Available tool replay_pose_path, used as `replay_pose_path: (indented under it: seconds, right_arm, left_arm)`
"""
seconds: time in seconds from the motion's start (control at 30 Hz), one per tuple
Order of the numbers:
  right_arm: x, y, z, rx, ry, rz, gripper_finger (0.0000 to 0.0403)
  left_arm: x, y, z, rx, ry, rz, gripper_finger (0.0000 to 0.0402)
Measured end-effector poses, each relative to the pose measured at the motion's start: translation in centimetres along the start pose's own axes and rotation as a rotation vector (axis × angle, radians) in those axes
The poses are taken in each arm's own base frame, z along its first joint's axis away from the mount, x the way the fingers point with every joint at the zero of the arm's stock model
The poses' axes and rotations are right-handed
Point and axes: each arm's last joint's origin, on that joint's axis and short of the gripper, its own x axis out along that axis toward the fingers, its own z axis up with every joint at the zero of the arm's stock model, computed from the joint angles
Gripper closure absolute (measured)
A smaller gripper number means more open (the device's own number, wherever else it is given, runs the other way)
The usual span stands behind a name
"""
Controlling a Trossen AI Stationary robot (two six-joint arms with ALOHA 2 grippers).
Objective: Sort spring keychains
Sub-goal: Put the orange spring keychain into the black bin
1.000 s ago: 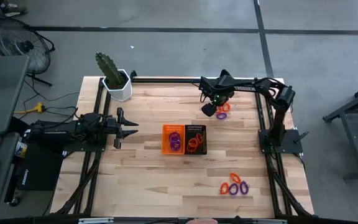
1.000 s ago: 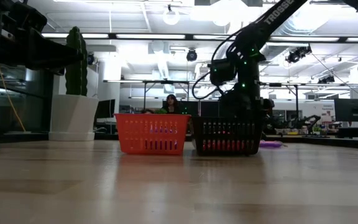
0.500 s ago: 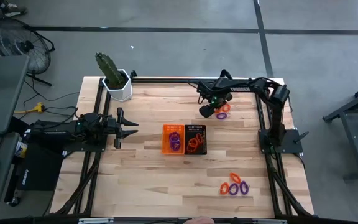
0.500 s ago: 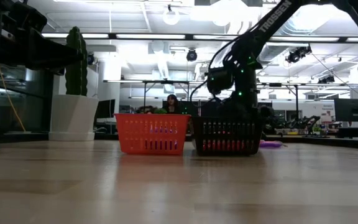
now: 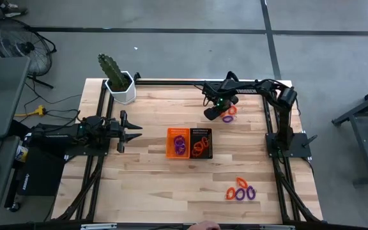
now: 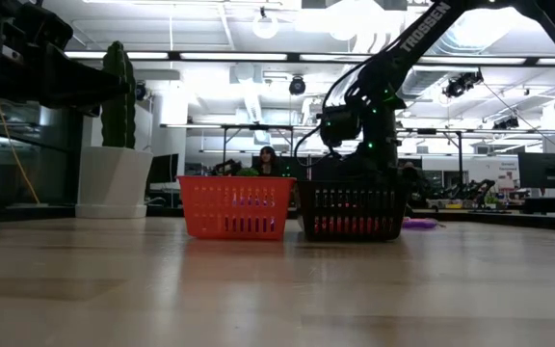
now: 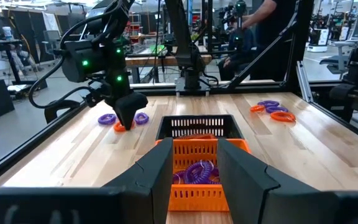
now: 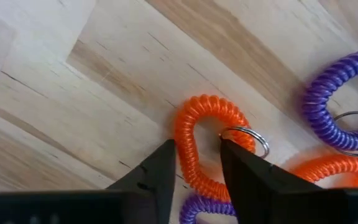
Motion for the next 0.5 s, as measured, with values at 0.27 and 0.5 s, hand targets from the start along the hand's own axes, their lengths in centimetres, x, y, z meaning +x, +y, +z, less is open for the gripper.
replay_pose_path:
  seconds: [0.27, 0.5]
  right_arm:
    - [0.06, 0.03, 0.01, -0.002, 0.000, 0.003, 0.0347]
    - [-0.11, 0.04, -0.05, -0.003, 0.002, 0.021, 0.0383]
  left_arm:
    - [0.00, 0.00, 0.00, 0.000, 0.000, 0.000, 0.0279]
    - [0.00, 0.00, 0.00, 0.000, 0.000, 0.000, 0.0279]
